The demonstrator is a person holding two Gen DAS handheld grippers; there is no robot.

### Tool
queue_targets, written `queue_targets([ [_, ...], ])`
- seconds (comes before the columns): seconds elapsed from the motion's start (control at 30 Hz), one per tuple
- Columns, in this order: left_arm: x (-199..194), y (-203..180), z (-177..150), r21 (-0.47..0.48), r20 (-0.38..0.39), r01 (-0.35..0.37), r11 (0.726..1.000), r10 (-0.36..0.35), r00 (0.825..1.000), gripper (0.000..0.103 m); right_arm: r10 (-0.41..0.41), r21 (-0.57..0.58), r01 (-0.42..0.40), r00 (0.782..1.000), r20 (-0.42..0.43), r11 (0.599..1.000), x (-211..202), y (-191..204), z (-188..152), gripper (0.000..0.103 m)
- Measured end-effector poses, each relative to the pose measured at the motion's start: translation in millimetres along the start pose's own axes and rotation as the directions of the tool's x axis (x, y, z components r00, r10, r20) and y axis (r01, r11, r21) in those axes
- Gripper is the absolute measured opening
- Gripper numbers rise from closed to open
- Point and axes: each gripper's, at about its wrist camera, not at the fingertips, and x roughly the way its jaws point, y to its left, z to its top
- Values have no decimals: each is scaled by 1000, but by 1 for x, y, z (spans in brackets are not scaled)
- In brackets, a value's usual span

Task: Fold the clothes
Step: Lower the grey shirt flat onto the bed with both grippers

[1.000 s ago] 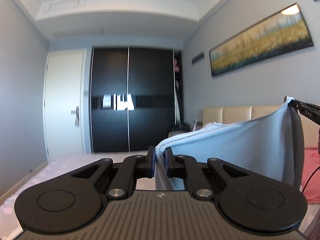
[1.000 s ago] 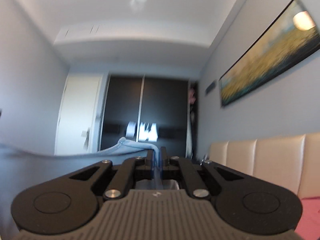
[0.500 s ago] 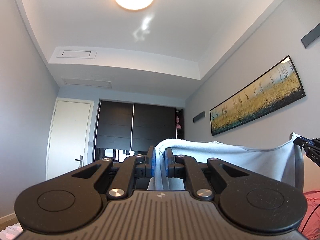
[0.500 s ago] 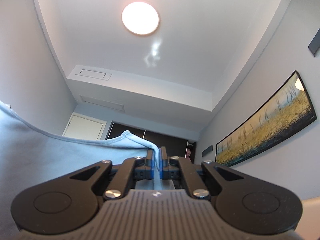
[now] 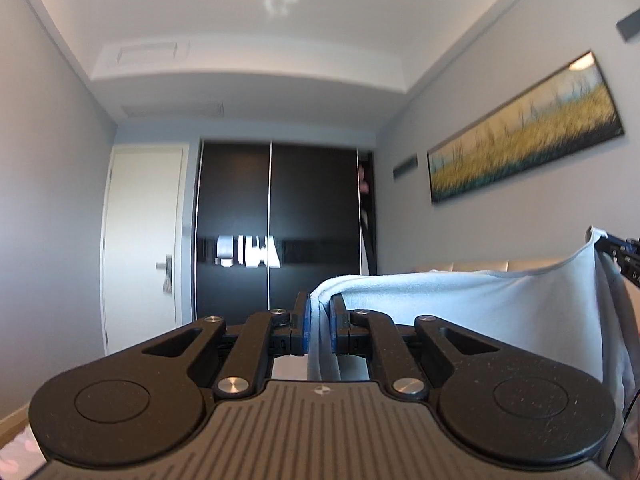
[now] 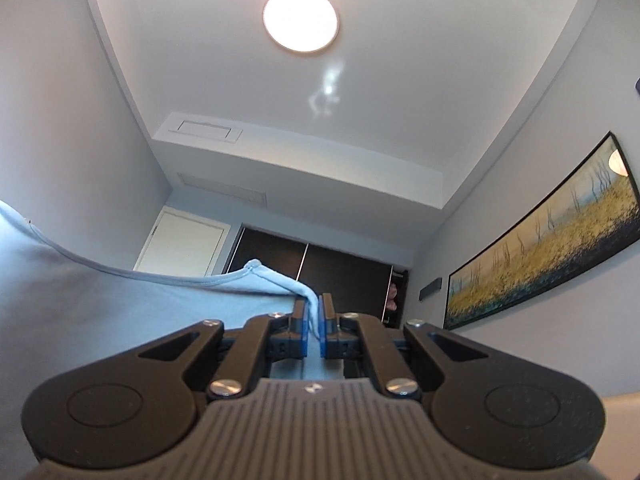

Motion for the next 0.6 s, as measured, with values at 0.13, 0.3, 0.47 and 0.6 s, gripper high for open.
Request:
queue_targets([
  [0.13,59,10,-39,9,-150,1,1000,1,989,7,25,6,-25,993,-114,1000,38,5,-43,6],
  [0.3,138,23,-90,47,-296,-13,999,26,955,7,85,35,-79,960,-267,996,90,17,-109,6],
  [0.47,209,39,-127,70,-416,-32,997,58,908,7,105,25,-104,910,-401,994,149,42,-177,6],
  [0.6,262,54,-162,84,-493,-50,995,85,866,7,93,20,-96,867,-489,995,196,58,-230,6],
])
